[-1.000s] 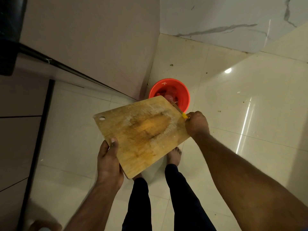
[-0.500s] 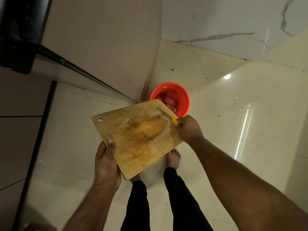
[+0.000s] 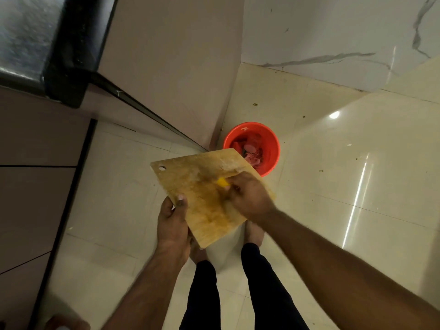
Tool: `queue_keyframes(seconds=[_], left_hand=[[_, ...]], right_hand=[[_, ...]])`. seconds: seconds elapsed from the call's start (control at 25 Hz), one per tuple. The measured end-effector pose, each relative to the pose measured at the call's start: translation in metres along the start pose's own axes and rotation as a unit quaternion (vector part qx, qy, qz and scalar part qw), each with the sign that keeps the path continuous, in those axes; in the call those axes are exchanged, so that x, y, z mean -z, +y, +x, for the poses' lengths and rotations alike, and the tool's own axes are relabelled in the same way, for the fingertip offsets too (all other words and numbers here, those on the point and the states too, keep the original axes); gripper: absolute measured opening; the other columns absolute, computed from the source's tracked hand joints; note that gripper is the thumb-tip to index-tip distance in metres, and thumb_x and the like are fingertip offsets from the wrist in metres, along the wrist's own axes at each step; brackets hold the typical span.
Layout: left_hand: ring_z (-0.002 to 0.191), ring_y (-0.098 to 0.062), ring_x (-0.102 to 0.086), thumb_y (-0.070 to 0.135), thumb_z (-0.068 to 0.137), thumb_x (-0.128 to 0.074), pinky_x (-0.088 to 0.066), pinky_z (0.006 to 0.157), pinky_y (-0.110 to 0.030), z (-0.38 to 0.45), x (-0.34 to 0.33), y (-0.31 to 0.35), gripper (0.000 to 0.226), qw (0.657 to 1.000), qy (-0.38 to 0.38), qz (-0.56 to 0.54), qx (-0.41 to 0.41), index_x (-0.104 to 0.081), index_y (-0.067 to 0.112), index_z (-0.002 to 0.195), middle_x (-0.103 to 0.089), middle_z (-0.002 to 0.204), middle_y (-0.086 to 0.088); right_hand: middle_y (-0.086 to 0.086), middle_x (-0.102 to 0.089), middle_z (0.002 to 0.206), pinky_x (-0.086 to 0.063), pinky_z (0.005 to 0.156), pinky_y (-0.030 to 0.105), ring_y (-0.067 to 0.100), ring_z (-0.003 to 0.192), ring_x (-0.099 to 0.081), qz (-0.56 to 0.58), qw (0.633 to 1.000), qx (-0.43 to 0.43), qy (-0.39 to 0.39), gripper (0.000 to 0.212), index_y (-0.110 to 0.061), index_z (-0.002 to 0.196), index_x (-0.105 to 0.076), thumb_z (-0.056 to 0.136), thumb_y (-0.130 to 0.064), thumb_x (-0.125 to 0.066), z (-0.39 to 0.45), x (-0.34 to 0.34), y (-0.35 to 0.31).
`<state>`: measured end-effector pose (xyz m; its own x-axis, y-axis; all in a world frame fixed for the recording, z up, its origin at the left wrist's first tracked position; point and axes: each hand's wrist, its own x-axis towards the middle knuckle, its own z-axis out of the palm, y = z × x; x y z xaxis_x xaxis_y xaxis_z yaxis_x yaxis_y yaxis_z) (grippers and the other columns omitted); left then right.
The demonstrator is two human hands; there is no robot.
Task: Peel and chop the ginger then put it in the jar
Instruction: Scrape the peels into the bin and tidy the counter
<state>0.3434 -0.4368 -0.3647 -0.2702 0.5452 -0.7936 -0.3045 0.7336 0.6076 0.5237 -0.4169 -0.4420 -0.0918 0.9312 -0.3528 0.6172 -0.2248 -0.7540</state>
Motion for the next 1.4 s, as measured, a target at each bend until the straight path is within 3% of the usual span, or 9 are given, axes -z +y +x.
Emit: queue_keyframes(seconds=[0.16, 0.36, 0.52, 0.68, 0.84, 0.96, 1.12, 1.28, 1.4], left_hand=[[0.106, -0.032, -0.070, 0.033, 0.100, -0.055, -0.060, 0.077, -0.042, -0.003, -0.006, -0.004, 0.033, 1.000, -0.020, 0.010, 0.000, -0.059, 0.018, 0.128, -0.072, 0.116, -0.011], [0.108, -0.026, -0.070, 0.031, 0.100, -0.054, -0.062, 0.075, -0.044, -0.011, 0.001, -0.002, 0.035, 1.000, -0.027, -0.011, -0.008, -0.057, 0.021, 0.134, -0.070, 0.123, -0.006], [0.110, -0.026, -0.069, 0.029, 0.100, -0.056, -0.060, 0.079, -0.050, -0.012, -0.003, 0.000, 0.038, 0.999, -0.039, -0.010, -0.020, -0.053, 0.028, 0.138, -0.069, 0.126, -0.004], [0.109, -0.023, -0.070, 0.027, 0.100, -0.055, -0.061, 0.074, -0.044, -0.016, -0.001, 0.003, 0.038, 0.998, -0.040, -0.016, -0.046, -0.053, 0.028, 0.138, -0.069, 0.125, -0.002], [0.105, -0.019, -0.071, 0.026, 0.102, -0.053, -0.060, 0.067, -0.036, -0.016, 0.005, 0.004, 0.035, 0.998, -0.027, -0.028, -0.055, -0.054, 0.026, 0.137, -0.069, 0.125, -0.001], [0.108, -0.024, -0.070, 0.027, 0.101, -0.054, -0.061, 0.074, -0.045, -0.020, 0.009, 0.004, 0.036, 0.998, -0.028, -0.038, -0.049, -0.054, 0.024, 0.137, -0.069, 0.126, -0.003], [0.107, -0.026, -0.070, 0.031, 0.101, -0.054, -0.060, 0.080, -0.053, -0.024, 0.015, 0.005, 0.036, 0.998, -0.024, -0.041, -0.042, -0.056, 0.024, 0.136, -0.070, 0.124, -0.003], [0.109, -0.031, -0.069, 0.036, 0.100, -0.053, -0.050, 0.092, -0.067, -0.026, 0.035, 0.009, 0.036, 0.999, -0.003, -0.029, -0.027, -0.058, 0.026, 0.134, -0.071, 0.123, -0.003], [0.108, -0.034, -0.069, 0.037, 0.100, -0.052, -0.043, 0.095, -0.073, -0.038, 0.054, 0.016, 0.034, 0.999, 0.000, -0.026, -0.022, -0.059, 0.026, 0.131, -0.071, 0.121, -0.004]], right_hand=[[0.004, -0.065, 0.092, -0.044, 0.076, 0.023, 0.016, 0.087, -0.057, 0.057, 0.991, 0.109, -0.048, 0.025, -0.013, 0.110, -0.073, 0.088, -0.011, -0.063, -0.016, -0.027, -0.033], [0.011, -0.064, 0.109, -0.045, 0.084, 0.031, 0.030, 0.104, -0.061, -0.088, 0.977, -0.194, -0.006, 0.033, -0.012, 0.115, -0.070, 0.088, -0.016, -0.053, -0.008, -0.003, 0.043], [0.000, -0.066, 0.108, -0.044, 0.086, 0.024, 0.013, 0.098, -0.056, 0.013, 0.999, -0.015, -0.038, 0.027, -0.019, 0.117, -0.072, 0.093, -0.016, -0.061, -0.013, -0.007, 0.015], [0.008, -0.064, 0.106, -0.045, 0.080, 0.030, 0.025, 0.097, -0.060, -0.077, 0.985, -0.152, -0.003, 0.030, -0.015, 0.116, -0.071, 0.091, -0.015, -0.054, -0.016, -0.003, 0.040], [0.003, -0.064, 0.104, -0.048, 0.082, 0.030, 0.020, 0.096, -0.059, -0.033, 0.994, -0.101, -0.023, 0.026, -0.017, 0.117, -0.072, 0.095, -0.019, -0.059, -0.040, -0.004, 0.042], [0.011, -0.061, 0.100, -0.050, 0.077, 0.034, 0.029, 0.090, -0.061, -0.147, 0.971, -0.188, -0.002, 0.027, -0.011, 0.115, -0.071, 0.094, -0.013, -0.054, -0.042, 0.005, 0.061], [0.011, -0.060, 0.098, -0.051, 0.077, 0.036, 0.029, 0.090, -0.060, -0.110, 0.984, -0.139, -0.008, 0.026, -0.011, 0.113, -0.071, 0.093, -0.011, -0.056, -0.044, 0.006, 0.051], [0.017, -0.058, 0.099, -0.054, 0.073, 0.040, 0.038, 0.087, -0.061, -0.202, 0.948, -0.245, 0.012, 0.024, -0.004, 0.105, -0.067, 0.088, -0.007, -0.050, -0.055, 0.026, 0.061], [0.018, -0.060, 0.099, -0.053, 0.078, 0.042, 0.037, 0.088, -0.061, -0.159, 0.964, -0.210, 0.047, 0.027, -0.004, 0.111, -0.069, 0.092, -0.008, -0.050, -0.064, 0.038, 0.043]])
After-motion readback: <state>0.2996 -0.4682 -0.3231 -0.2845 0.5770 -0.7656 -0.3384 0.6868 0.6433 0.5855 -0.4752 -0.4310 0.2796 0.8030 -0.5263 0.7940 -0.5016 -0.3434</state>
